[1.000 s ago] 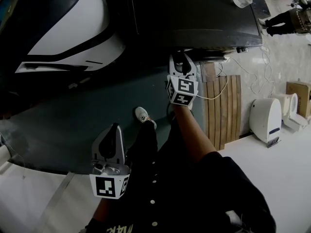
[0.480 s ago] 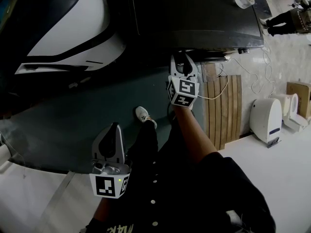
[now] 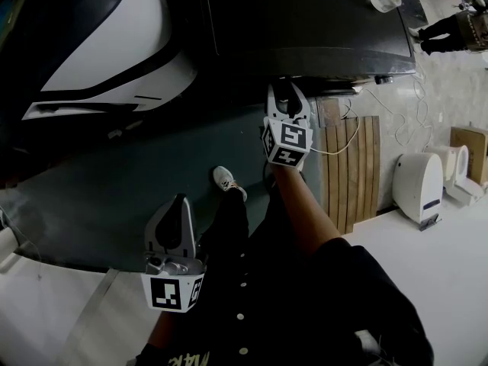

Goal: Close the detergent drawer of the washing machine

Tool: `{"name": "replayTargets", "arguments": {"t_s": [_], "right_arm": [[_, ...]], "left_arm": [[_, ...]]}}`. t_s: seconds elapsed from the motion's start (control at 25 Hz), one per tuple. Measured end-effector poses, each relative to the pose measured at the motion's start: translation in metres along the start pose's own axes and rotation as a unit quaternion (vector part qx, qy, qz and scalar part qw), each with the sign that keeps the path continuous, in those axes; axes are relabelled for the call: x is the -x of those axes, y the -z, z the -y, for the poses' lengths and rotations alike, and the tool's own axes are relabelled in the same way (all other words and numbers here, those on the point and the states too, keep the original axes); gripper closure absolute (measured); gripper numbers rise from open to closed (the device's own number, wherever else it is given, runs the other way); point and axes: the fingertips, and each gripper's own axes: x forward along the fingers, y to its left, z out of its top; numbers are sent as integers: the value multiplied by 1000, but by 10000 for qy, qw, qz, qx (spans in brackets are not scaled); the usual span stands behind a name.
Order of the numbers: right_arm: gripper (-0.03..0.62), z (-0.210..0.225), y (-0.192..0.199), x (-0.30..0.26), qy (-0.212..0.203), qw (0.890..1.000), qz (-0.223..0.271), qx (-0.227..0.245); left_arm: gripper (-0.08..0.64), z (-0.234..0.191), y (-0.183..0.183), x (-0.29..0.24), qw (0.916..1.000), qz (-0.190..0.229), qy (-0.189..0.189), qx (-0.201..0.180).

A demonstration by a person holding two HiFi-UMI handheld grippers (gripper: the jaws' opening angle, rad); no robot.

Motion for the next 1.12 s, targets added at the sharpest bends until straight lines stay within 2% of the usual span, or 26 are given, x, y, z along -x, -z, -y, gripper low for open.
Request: {"name": "replayTargets", "arguments": {"t_s": [0.24, 0.36, 0.56, 0.8, 1.0, 1.12], "right_arm": [[411, 0, 0, 1, -6, 10000, -9, 21], [411, -2, 0, 1, -140, 9998, 70, -103], [407, -12, -7, 10, -890, 9953, 199, -310], [431, -7, -25, 42, -1380, 9903, 124, 44], [447, -15, -54, 90, -2260, 9740, 179, -11], [470, -8, -81, 116, -2551, 9659, 418, 134]], "left_arm": [[546, 0, -3, -1, 9999, 24, -89, 63], [546, 3, -6, 2, 9999, 81, -124, 20], [546, 9, -11, 3, 9999, 131, -108, 23], [546, 23, -27, -2, 9993, 364, -68, 2], [546, 38, -37, -7, 9988, 496, 25, 13], [546, 47, -43, -14, 9979, 639, 79, -37]]}}
